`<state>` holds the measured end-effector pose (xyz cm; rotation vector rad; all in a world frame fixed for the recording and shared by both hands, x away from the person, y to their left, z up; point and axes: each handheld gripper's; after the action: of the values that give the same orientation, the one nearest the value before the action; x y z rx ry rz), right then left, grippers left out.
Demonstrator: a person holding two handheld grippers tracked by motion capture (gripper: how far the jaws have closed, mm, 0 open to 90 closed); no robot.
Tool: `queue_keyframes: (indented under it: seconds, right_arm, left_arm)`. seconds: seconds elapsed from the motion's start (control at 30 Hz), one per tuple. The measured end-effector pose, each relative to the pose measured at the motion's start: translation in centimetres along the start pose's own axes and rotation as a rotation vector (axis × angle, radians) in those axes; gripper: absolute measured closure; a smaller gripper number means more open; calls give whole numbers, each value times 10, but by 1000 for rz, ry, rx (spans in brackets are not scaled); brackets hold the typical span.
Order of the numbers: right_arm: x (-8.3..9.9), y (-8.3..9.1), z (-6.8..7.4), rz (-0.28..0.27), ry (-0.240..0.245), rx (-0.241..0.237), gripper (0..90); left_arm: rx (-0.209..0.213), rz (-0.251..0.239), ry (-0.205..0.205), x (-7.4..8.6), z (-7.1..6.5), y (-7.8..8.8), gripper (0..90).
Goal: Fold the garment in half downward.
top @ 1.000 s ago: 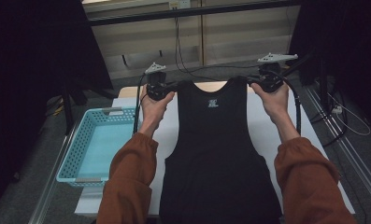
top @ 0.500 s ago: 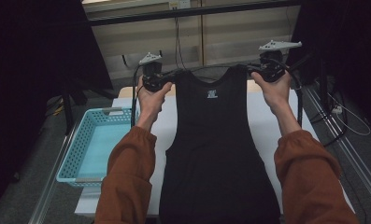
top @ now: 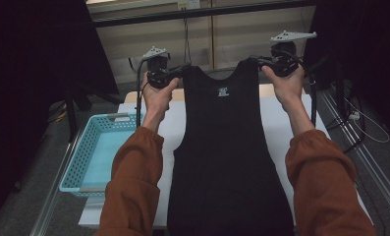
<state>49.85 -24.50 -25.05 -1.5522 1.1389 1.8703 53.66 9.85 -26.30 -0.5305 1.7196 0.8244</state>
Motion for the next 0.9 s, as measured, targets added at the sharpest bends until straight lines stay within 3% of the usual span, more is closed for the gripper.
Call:
queue_keyframes:
  seconds: [0.17, 0.5, 0.77, 0.9]
  right_arm:
    - [-9, 0, 0, -6, 8, 10, 879]
    - [-26, -1, -5, -10, 17, 43, 879]
    - [-42, -5, -5, -3, 39, 63, 879]
    - [-43, -10, -4, -2, 31, 64, 880]
  left_arm:
    - [-5, -3, -19, -12, -3, 0, 885]
    - [-8, -25, -19, -32, -4, -5, 886]
    - [-24, -30, -5, -42, 0, -10, 886]
    - [-36, -29, -16, -43, 0, -12, 886]
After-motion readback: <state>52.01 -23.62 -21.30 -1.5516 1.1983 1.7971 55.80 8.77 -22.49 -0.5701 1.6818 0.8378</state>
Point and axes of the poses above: each handheld gripper's, and its own axes: y roughly backward along the jaws, x roughly out of its underside, z roughly to its left, and after that the axes turned 5 degrees about -x, right-handed
